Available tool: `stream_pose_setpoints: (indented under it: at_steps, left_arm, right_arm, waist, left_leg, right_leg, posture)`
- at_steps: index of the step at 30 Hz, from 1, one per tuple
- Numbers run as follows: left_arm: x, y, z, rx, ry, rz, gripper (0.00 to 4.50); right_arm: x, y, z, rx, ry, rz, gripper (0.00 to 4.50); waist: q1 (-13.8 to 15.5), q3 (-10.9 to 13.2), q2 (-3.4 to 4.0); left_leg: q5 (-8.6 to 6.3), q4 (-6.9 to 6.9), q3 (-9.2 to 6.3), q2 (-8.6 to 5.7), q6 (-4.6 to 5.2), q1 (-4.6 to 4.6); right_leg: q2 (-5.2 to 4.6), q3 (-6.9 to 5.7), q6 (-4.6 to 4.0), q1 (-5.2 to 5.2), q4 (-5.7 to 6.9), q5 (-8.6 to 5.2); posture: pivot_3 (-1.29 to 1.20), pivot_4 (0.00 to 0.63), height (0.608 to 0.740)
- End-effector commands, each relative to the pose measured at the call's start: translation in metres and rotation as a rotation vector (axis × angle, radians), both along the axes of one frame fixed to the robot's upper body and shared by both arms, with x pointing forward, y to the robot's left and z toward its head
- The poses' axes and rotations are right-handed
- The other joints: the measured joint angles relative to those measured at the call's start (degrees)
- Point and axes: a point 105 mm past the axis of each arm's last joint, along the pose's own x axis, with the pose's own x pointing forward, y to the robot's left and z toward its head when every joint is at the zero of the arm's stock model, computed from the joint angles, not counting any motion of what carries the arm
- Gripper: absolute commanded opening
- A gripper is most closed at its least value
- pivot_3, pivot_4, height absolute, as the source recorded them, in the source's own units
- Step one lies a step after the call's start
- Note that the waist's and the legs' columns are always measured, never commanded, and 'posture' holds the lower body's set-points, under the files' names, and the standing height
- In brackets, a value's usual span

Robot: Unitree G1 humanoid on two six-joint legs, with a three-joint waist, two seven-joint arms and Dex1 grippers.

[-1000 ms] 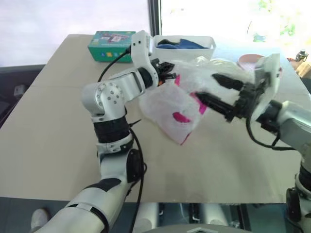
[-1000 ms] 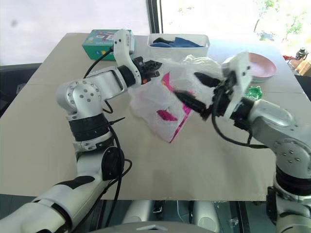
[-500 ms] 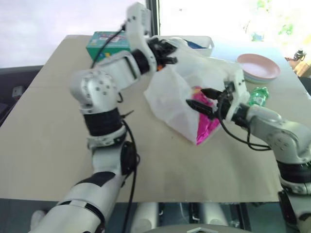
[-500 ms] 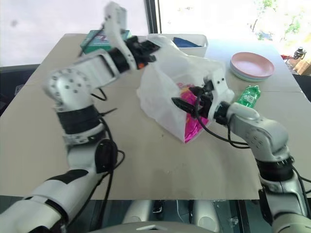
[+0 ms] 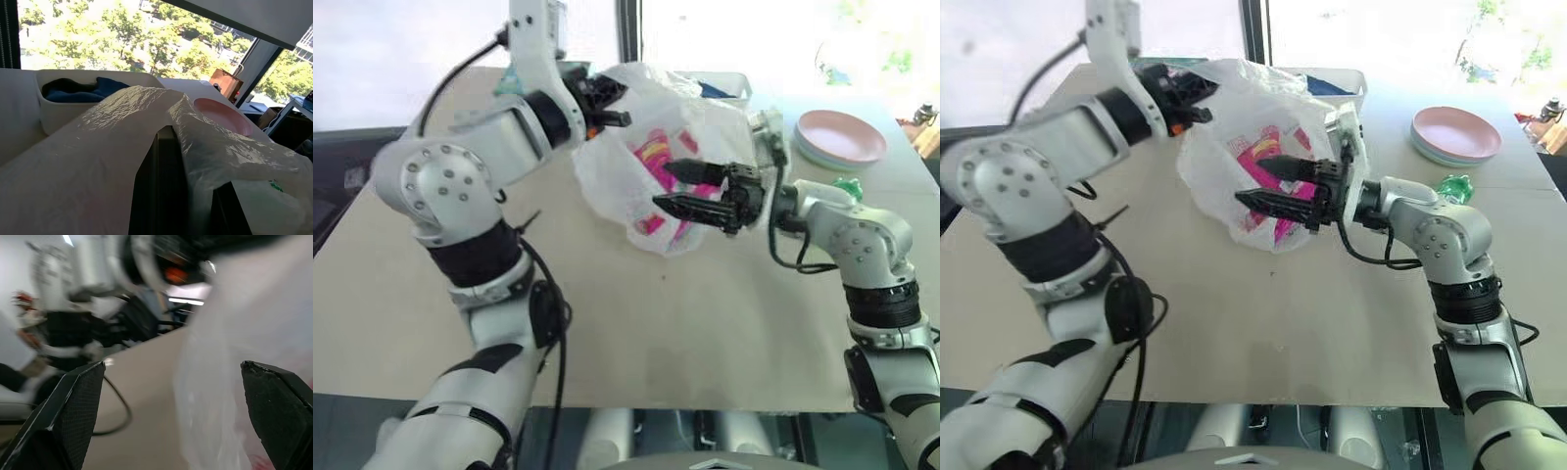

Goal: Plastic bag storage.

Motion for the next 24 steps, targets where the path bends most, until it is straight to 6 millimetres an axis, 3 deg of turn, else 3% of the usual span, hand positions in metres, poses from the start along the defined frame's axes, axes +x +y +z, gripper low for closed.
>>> stream_pose_setpoints:
  at_steps: [1,3,5,11,14,17,21,24]
  left_arm:
    - [0.001,-0.004,0.004,0.006,-0.033,0.015,0.0]
    - [0.006,-0.004,-0.001,0.013,-0.017,0.017,0.0]
    - [0.011,-0.001,-0.008,0.033,0.0,0.032,0.0]
    - [0.027,0.012,-0.025,0.091,0.037,0.108,0.0]
    - [0.03,0.009,-0.029,0.099,0.048,0.109,0.0]
    - [0.031,0.004,-0.028,0.102,0.042,0.096,0.0]
    - [0.032,0.006,-0.028,0.117,0.036,0.111,0.0]
    - [0.032,0.011,-0.029,0.116,0.048,0.139,0.0]
  right_arm:
    - [-0.019,-0.013,-0.001,0.017,0.065,0.011,4.47]
    - [-0.028,-0.02,-0.003,0.041,0.104,0.002,4.47]
    - [-0.029,-0.032,-0.002,0.077,0.061,-0.117,4.47]
    - [0.0,-0.102,0.026,0.187,-0.061,-0.721,4.47]
    - [0.022,-0.134,0.025,0.098,-0.094,-1.046,4.47]
    - [0.065,-0.183,0.001,-0.119,-0.048,-1.505,4.47]
    - [0.095,-0.208,-0.044,-0.333,0.162,-1.716,4.47]
    - [0.109,-0.217,-0.059,-0.346,0.323,-1.766,4.47]
  waist:
    - [-0.1,0.0,0.0]
    - [-0.2,0.0,0.0]
    - [-0.2,0.0,0.01]
    - [-0.1,0.0,0.01]
    - [-0.1,0.0,0.0]
    - [-0.3,0.0,0.0]
    - [-0.4,0.0,0.01]
    - [-0.6,0.0,0.06]
  left_leg:
    - [0.0,0.0,0.02,-0.01,0.0,0.03]
    - [0.0,-0.01,0.01,0.01,0.0,0.08]
    - [0.0,-0.03,0.02,0.03,0.0,0.1]
    - [0.0,-0.01,0.15,0.02,0.0,0.13]
    - [0.0,-0.01,0.12,0.0,0.0,0.12]
    - [0.0,-0.01,0.18,0.0,0.0,0.13]
    - [0.02,-0.02,0.3,0.04,-0.02,0.14]
    - [0.05,-0.11,0.45,0.07,-0.07,0.11]
  right_leg:
    - [0.0,0.01,0.0,0.01,0.02,0.0]
    - [-0.02,0.01,-0.01,0.04,0.02,0.0]
    - [-0.04,0.02,-0.01,0.05,0.02,0.0]
    - [0.04,0.01,0.0,-0.01,0.09,0.0]
    - [0.01,0.03,0.01,0.0,0.07,0.0]
    - [-0.02,0.04,0.01,-0.03,0.1,0.0]
    - [0.0,0.07,0.0,-0.12,0.18,0.0]
    - [0.05,0.18,0.0,-0.28,0.21,0.0]
  posture:
    - [0.0,0.15,0.74]
    - [0.0,0.15,0.74]
    - [0.0,0.15,0.74]
    - [0.0,0.15,0.74]
    - [0.0,0.15,0.74]
    - [0.0,0.15,0.74]
    - [0.0,0.15,0.74]
    - [0.0,0.15,0.74]
